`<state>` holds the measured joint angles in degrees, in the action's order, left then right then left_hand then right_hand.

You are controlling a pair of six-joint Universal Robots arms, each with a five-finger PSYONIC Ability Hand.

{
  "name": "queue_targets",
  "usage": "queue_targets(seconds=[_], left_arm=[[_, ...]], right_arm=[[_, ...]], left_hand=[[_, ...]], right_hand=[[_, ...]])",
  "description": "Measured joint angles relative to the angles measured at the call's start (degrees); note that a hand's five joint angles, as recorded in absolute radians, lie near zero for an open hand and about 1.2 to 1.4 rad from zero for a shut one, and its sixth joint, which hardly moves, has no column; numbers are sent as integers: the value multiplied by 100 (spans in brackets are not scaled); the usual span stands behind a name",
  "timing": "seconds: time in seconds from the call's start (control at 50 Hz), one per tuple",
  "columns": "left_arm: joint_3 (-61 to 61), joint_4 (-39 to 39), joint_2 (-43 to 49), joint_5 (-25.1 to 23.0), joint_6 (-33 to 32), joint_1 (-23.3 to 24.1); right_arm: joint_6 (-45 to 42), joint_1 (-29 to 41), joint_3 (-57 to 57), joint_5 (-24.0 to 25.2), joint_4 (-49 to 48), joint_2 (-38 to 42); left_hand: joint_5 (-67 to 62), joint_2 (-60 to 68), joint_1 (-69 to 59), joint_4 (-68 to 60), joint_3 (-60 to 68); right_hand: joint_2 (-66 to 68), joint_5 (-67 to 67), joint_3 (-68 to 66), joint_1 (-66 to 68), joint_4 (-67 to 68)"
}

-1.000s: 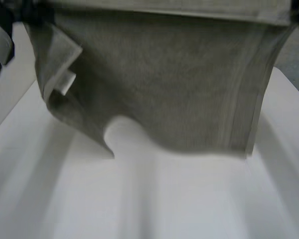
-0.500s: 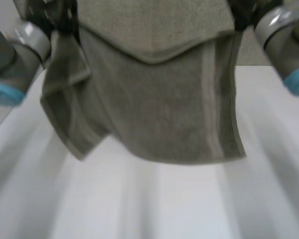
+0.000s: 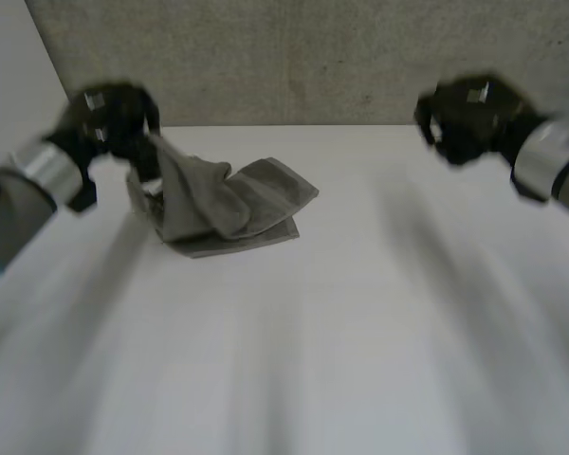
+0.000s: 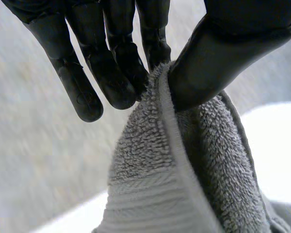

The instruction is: Fold the towel.

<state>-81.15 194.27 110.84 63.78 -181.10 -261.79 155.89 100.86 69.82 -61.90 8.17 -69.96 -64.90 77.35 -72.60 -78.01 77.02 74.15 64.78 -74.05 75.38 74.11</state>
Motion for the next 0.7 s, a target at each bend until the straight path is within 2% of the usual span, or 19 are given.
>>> queue_targets(seconds=[0.04,0.08,0.14,0.26,0.4,0.52,0.7], left_arm=[[-451,70,-22,-118,-213,-55],[-959,126,-51,-203,-536,-91],[-1522,158,-127,-234,-964,-98],[-2349,164,-447,-207,-1629,-42],[-2606,130,-1190,-140,-1757,81],[-2264,62,-2069,-40,-1312,323],[-1073,-509,-3099,148,433,465]], right_arm=[[-197,-23,397,61,-9,7],[-381,-23,803,66,-53,84],[-519,-7,1202,11,-160,260],[-553,120,1522,-161,-353,632],[-361,648,1481,-445,-501,789],[232,1321,1265,-768,-957,792],[1020,2260,394,-1276,-1634,1304]], left_hand=[[-9,0,0,0,0],[-19,0,0,0,0],[-23,0,0,0,0],[-23,0,0,0,0],[-23,0,0,0,0],[-23,0,0,0,0],[-23,0,0,0,0]], right_hand=[[-931,-972,894,-991,-901],[-3051,-3137,2953,-3085,-2954],[-4710,-4881,4631,-4749,-4620],[-5510,-5878,5495,-5726,-5573],[-5535,-5890,5509,-5843,-5580],[-5535,-5890,5509,-5843,-5580],[-5535,-5890,5509,-5843,-5581]])
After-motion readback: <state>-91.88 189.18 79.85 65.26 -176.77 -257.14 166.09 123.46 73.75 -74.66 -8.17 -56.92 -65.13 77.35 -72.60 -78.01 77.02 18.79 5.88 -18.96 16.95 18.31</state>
